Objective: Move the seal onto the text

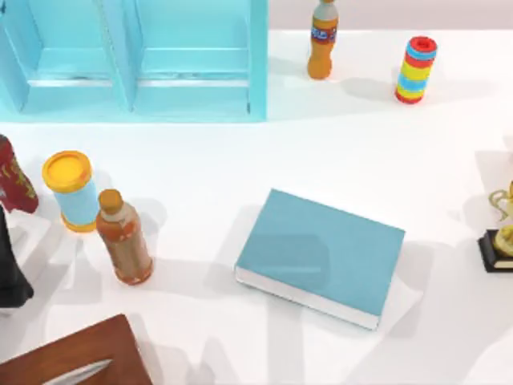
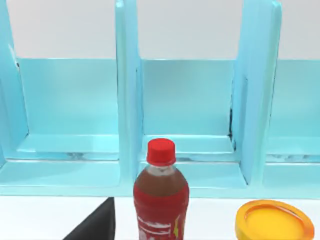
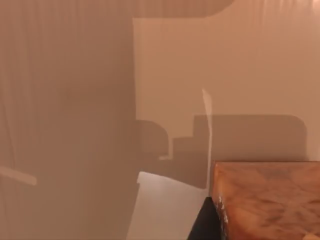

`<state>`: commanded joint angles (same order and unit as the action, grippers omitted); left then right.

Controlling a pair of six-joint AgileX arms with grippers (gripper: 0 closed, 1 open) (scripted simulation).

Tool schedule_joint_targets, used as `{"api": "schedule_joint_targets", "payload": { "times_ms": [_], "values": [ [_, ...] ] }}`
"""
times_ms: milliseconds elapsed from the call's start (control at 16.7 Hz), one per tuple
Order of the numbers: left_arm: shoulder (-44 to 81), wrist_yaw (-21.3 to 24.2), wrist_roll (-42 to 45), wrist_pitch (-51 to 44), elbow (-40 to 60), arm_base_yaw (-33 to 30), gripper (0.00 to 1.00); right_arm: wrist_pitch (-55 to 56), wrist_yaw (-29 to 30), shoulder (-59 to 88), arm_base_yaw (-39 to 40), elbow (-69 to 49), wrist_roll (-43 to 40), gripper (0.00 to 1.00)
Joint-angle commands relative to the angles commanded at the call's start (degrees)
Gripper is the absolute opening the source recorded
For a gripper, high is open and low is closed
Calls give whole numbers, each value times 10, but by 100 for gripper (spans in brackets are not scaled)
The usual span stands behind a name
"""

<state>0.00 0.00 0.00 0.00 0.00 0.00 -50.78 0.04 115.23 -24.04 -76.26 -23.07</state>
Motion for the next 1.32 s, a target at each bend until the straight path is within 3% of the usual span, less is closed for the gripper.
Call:
{"api": "schedule_joint_targets", "payload": {
  "times_ms": [600, 840, 1080, 1320],
  "values": [
    [0, 0, 0, 0, 0, 0, 100, -1, -1, -2, 0, -2, 1, 0],
    [0, 0, 0, 0, 0, 0, 100, -50, -30, -45, 7, -60, 30, 0],
    [0, 0, 0, 0, 0, 0, 100, -159, -49, -99, 75, -144, 106, 0],
    [0, 0, 0, 0, 0, 0, 100, -265, -27, -122, 178, -186, 194, 0]
  ]
}}
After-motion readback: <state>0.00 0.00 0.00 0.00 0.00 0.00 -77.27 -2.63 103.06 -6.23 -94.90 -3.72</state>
